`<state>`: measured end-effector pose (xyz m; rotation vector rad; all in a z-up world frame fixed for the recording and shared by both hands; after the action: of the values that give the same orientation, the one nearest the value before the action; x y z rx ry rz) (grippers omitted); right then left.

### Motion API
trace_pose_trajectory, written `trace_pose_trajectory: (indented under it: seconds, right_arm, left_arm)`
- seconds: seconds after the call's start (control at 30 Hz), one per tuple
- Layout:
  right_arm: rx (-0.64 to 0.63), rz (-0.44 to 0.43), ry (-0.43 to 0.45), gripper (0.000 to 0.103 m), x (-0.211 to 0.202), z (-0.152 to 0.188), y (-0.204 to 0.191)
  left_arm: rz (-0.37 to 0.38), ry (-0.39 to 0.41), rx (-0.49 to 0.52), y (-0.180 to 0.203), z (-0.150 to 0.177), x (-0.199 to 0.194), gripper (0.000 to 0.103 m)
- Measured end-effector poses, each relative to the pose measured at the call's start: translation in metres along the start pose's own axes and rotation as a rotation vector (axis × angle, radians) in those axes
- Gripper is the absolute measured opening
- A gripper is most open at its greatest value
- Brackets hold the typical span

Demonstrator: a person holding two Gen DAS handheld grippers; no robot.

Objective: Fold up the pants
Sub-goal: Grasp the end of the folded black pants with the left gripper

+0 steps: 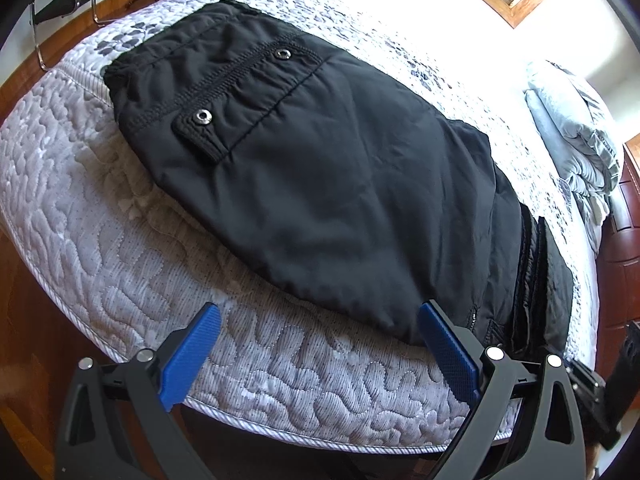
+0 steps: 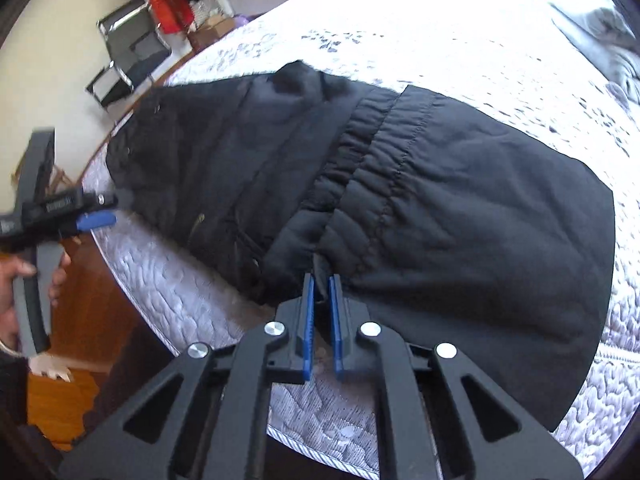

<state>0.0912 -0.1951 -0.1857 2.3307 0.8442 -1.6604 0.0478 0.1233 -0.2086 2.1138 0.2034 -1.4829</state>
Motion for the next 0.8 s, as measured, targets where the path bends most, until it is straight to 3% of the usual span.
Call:
trace_pose_trajectory:
  seconds: [0.1,0.17,0.23,0.3,0.37,0.43,0.63,0.8]
  right_arm:
    - [0.021,-0.011,-0.009,0.008,0.005,0.003,0.003]
    - [0.051,-0.065,-0.001,0.019,0.001,0.004,0.005]
    - [0.072,-0.107,0.020,0.023,-0.008,0.002,0.007]
    - [0.089,-0.124,0.041,0.028,-0.019,0.001,0.011]
    - [0.124,-0.152,0.080,0.043,-0.037,-0.001,0.020]
    - [0.172,-0.165,0.132,0.044,-0.058,-0.003,0.036]
    - [0.348,-0.105,0.223,0.052,-0.100,0.013,0.104]
    - [0.472,-0.050,0.234,0.052,-0.106,0.036,0.142]
  left_arm:
    - [0.000,0.003,0.012,0.003,-0.002,0.001,0.099]
    - [0.003,0.013,0.015,0.003,-0.006,0.000,0.099]
    - [0.024,0.024,-0.003,0.000,-0.011,0.000,0.099]
    - [0.079,0.044,-0.063,-0.011,-0.020,-0.003,0.099]
    - [0.119,0.079,-0.136,-0.027,-0.030,-0.008,0.099]
    - [0.154,0.121,-0.205,-0.044,-0.038,-0.014,0.099]
    - [0.267,0.217,-0.386,-0.099,-0.065,-0.019,0.099]
    - [0.460,0.233,-0.488,-0.117,-0.080,-0.003,0.099]
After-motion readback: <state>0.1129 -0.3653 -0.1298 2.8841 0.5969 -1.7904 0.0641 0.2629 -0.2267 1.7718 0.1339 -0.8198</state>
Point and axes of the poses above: each gripper's, at about its wrist camera, not at the fingertips, and x roughly the way its jaws point, y to its right, z to its underside, the point moved 6 cm from there along x, roughly the way its jaws point, and after that the axes turned 3 degrees about -y, right-handed, at the moved point
